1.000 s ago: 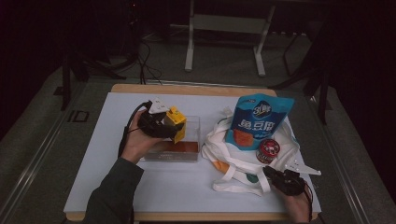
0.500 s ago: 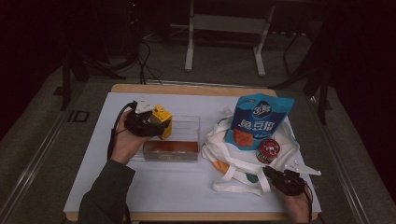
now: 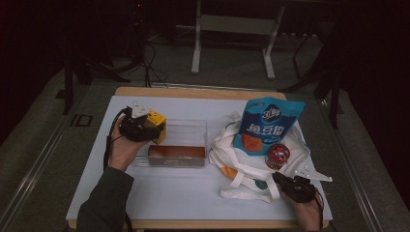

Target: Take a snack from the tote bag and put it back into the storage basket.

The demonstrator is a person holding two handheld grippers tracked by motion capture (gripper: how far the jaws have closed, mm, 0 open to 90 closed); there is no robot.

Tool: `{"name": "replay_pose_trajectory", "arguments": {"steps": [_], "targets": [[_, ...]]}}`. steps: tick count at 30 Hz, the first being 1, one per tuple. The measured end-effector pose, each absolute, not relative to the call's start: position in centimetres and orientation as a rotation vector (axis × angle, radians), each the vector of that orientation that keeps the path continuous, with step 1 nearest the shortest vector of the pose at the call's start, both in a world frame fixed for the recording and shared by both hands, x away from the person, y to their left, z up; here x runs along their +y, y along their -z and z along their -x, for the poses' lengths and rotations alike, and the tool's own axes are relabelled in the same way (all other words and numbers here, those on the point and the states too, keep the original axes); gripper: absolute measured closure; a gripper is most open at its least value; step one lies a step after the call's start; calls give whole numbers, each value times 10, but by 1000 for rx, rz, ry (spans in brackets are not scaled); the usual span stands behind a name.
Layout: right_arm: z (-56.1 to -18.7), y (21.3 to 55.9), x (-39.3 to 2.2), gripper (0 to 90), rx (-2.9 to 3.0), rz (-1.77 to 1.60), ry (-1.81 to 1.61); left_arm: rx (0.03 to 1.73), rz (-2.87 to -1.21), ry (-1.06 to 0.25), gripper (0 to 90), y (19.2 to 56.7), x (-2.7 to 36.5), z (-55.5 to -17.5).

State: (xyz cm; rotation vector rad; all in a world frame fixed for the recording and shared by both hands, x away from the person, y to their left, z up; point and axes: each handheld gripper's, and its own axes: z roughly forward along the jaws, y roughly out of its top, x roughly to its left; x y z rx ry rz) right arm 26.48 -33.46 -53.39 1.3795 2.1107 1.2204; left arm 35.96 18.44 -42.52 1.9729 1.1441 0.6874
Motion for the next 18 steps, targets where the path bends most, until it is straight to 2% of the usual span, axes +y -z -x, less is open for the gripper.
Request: {"name": "replay_pose_trajectory", "arguments": {"steps": [10, 18], "targets": [[-265, 534, -335, 809, 2110, -1380, -1222, 1208, -1909, -696, 286, 428, 199, -361], [-265, 534, -335, 809, 2110, -1379, -1221, 1237, -1942, -683, 285, 444, 202, -362]]}}
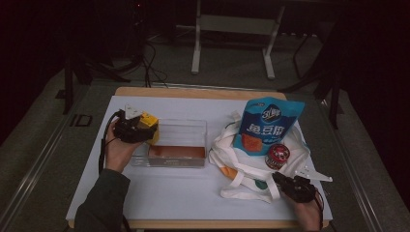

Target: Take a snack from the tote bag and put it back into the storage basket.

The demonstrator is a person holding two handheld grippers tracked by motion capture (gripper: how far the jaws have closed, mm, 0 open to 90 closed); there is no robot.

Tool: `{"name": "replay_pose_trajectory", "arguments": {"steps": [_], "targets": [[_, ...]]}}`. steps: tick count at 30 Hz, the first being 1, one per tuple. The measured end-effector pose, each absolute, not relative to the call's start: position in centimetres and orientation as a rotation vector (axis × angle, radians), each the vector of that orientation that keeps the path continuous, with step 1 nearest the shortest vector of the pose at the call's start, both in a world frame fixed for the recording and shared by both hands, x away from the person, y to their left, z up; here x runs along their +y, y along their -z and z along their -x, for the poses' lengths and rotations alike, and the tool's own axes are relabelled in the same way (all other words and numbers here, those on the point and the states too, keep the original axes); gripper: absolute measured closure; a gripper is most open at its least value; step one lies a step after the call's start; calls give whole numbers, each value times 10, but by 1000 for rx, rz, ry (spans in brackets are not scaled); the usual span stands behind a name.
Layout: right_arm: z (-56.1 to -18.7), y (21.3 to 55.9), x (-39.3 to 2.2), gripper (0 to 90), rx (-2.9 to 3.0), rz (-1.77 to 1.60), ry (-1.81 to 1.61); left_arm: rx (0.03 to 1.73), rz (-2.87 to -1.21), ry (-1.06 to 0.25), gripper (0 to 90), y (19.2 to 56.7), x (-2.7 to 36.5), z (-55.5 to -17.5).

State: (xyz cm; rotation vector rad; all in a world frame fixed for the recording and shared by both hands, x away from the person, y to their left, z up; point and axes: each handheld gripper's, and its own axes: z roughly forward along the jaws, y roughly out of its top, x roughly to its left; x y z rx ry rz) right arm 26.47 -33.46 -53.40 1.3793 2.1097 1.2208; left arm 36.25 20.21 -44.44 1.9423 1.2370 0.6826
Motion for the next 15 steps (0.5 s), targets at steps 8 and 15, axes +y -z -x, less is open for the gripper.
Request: {"name": "replay_pose_trajectory", "arguments": {"steps": [8, 15], "targets": [[-265, 534, -335, 809, 2109, -1380, -1222, 1262, -1961, -670, 285, 460, 203, -361], [-265, 534, -335, 809, 2109, -1379, -1222, 1296, -1953, -655, 283, 471, 207, -357]]}}
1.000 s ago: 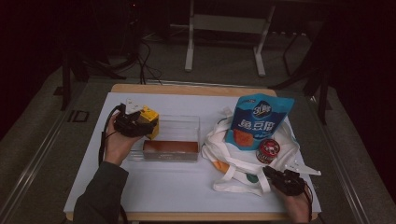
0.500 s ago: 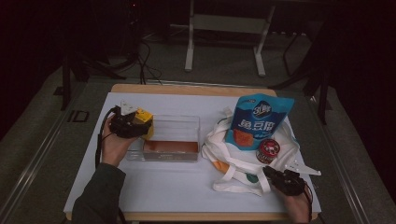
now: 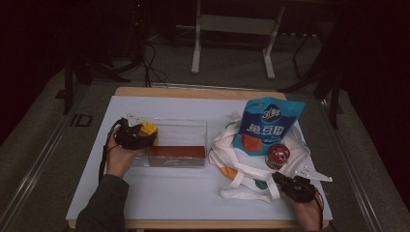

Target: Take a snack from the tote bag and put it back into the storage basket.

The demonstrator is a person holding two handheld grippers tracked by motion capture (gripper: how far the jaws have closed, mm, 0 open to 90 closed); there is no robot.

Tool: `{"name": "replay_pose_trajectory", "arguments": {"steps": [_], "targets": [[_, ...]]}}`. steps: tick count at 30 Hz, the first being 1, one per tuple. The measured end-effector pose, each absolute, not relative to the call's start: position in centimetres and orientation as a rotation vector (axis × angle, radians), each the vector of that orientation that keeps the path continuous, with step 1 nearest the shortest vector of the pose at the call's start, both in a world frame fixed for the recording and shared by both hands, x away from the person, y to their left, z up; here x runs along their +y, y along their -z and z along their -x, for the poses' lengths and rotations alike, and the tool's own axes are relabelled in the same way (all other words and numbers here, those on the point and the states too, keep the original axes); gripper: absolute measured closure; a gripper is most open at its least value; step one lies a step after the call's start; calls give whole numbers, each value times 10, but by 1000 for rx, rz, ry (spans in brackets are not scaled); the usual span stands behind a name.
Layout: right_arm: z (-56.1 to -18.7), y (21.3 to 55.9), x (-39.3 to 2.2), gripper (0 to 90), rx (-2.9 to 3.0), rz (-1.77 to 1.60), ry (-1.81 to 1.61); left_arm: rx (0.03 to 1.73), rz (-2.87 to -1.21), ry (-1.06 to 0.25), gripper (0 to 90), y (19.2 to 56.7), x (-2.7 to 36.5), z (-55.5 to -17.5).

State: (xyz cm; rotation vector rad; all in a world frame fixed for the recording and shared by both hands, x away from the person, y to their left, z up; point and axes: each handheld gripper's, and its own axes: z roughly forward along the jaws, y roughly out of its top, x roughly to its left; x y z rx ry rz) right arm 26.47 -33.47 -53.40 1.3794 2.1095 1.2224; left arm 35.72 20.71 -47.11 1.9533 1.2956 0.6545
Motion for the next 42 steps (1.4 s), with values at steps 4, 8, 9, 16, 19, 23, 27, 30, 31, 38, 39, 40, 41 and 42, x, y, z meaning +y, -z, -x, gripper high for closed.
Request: {"name": "replay_pose_trajectory", "arguments": {"steps": [4, 8, 9, 16, 19, 23, 27, 30, 31, 38, 39, 40, 41, 42], "targets": [[-265, 534, -335, 808, 2109, -1380, -1221, 1306, -1958, -627, 280, 472, 212, -352], [-264, 534, -334, 804, 2108, -1380, -1219, 1325, -1948, -619, 279, 472, 213, -349], [-264, 534, -334, 804, 2107, -1380, -1220, 1326, -1952, -620, 277, 472, 213, -348], [-264, 534, -334, 804, 2107, -1382, -1221, 1329, -1973, -602, 257, 470, 214, -342], [-264, 534, -334, 804, 2107, -1382, -1221, 1320, -1983, -599, 255, 468, 214, -338], [-264, 534, -334, 803, 2106, -1381, -1220, 1337, -1992, -606, 255, 468, 214, -335], [-264, 534, -334, 803, 2107, -1382, -1219, 1328, -1990, -601, 255, 468, 216, -334], [-264, 534, -334, 803, 2107, -1382, -1220, 1315, -1986, -588, 232, 468, 217, -335], [-264, 534, -334, 802, 2106, -1381, -1220, 1314, -1985, -587, 217, 469, 217, -335], [-264, 534, -334, 802, 2107, -1382, -1221, 1310, -2007, -614, 144, 470, 212, -336], [-264, 534, -334, 802, 2107, -1382, -1222, 1309, -2009, -616, 140, 470, 212, -336], [-264, 534, -334, 803, 2107, -1383, -1223, 1310, -2007, -616, 129, 470, 211, -336], [-264, 534, -334, 802, 2107, -1383, -1222, 1310, -2003, -615, 119, 470, 211, -336], [-264, 534, -334, 802, 2107, -1383, -1222, 1309, -1997, -613, 109, 470, 212, -337]]}}
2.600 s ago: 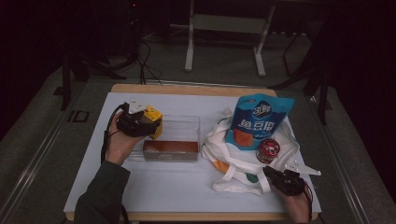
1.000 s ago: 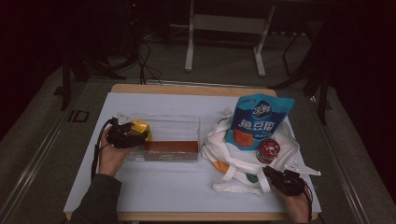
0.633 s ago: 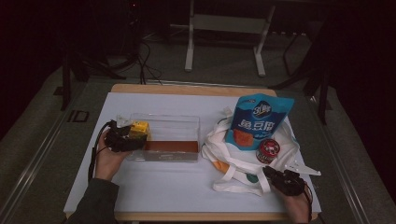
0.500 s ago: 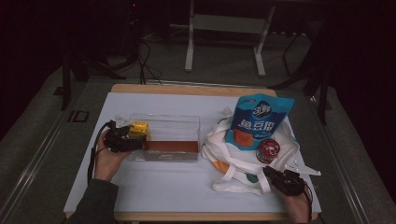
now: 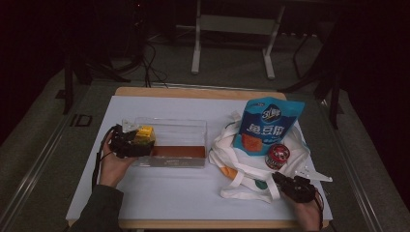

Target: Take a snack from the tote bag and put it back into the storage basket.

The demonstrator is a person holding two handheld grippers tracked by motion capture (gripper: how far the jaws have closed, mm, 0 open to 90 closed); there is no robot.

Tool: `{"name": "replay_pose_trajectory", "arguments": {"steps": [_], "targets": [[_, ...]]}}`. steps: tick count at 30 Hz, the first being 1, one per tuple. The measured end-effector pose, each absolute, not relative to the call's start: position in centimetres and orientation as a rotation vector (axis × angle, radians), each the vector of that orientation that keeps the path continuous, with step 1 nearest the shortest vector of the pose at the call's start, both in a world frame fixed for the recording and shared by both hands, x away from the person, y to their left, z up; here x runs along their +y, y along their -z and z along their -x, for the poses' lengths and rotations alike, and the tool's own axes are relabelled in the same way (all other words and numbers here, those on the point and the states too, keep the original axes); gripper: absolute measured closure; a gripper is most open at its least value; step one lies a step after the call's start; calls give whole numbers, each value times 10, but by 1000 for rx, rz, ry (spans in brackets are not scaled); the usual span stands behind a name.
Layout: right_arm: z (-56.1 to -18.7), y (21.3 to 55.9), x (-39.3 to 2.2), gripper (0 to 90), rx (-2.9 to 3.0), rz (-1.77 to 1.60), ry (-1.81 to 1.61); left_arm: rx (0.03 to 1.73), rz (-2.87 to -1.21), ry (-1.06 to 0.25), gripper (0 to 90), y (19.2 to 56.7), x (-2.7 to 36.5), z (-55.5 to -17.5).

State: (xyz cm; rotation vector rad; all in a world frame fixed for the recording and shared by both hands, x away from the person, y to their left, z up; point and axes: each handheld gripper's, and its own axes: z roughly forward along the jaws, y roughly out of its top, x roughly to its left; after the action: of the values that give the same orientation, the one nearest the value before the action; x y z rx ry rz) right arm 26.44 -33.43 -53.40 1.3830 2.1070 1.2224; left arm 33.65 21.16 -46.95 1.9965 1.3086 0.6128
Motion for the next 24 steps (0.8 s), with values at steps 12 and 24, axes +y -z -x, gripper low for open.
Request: {"name": "replay_pose_trajectory", "arguments": {"steps": [12, 24], "targets": [[-264, 534, -334, 802, 2107, -1383, -1222, 1287, -1936, -587, 25, 466, 218, -333], [-264, 534, -334, 796, 2108, -1380, -1222, 1238, -1845, -571, 34, 452, 228, -321]]}}
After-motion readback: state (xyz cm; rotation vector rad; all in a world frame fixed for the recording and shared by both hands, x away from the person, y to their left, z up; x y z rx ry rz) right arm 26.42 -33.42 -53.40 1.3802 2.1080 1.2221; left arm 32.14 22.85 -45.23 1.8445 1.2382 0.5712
